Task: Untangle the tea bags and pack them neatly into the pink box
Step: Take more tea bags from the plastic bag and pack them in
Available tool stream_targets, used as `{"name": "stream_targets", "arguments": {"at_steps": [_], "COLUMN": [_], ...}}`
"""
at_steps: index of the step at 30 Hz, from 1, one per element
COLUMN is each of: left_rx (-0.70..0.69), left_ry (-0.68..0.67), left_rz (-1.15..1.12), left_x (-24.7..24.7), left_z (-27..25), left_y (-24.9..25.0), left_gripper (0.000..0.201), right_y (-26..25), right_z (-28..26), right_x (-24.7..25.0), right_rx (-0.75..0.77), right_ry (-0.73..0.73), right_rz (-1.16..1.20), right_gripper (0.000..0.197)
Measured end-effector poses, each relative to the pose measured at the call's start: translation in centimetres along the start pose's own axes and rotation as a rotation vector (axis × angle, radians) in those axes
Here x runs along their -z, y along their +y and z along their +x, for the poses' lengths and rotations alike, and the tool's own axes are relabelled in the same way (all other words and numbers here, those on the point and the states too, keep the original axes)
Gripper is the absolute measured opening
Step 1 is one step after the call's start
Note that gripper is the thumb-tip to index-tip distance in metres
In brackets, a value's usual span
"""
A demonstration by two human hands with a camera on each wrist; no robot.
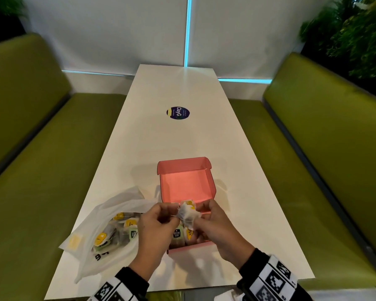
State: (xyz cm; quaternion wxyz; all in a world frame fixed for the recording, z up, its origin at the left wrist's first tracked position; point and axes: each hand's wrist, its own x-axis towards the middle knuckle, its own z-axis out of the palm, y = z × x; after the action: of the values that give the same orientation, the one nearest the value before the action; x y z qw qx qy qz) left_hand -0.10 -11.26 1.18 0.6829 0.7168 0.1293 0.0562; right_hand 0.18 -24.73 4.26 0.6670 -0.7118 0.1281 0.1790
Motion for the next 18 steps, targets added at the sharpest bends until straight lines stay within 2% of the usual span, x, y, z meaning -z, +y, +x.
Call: {"name": "stream_targets", "arguments": {"at_steps": [2,6,10,13,18], "left_rx": [-0.009,-0.034,-0.058,-0.053,-0.067], "left_ry": [-0.021,-0.039,-0.038,-0.033,-0.046], "left_rz": [0.01,0.061,0.079,0.073,0.073], "left_x": [-0.1,-0.1,-0.1,-0.1,0.3], "left_z": [-0.2,-0.5,-0.7,-0.6,-0.5], "left_y": [0.1,0.3,0.4,0.6,0.6], "left_gripper": [0.032,0.034,0.03,0.03,0.025], "right_y": [0.3,0.2,0.6,1.1,1.0], "right_z": [-0.2,-0.6,-0.4,-0.1,0.0], "right_x": [-0.3,-0.5,-0.5,-0.2,0.3], "right_rx": [-0.013,-0.017,0.06,0.104,0.123], "right_ry": [-0.035,-0.093,-0.069,-0.044,-0.12], "right_rz": [0.012,0.092,0.084,0.087,0.128], "right_gripper": [0.025,0.006,0.022,0.015,0.014]}}
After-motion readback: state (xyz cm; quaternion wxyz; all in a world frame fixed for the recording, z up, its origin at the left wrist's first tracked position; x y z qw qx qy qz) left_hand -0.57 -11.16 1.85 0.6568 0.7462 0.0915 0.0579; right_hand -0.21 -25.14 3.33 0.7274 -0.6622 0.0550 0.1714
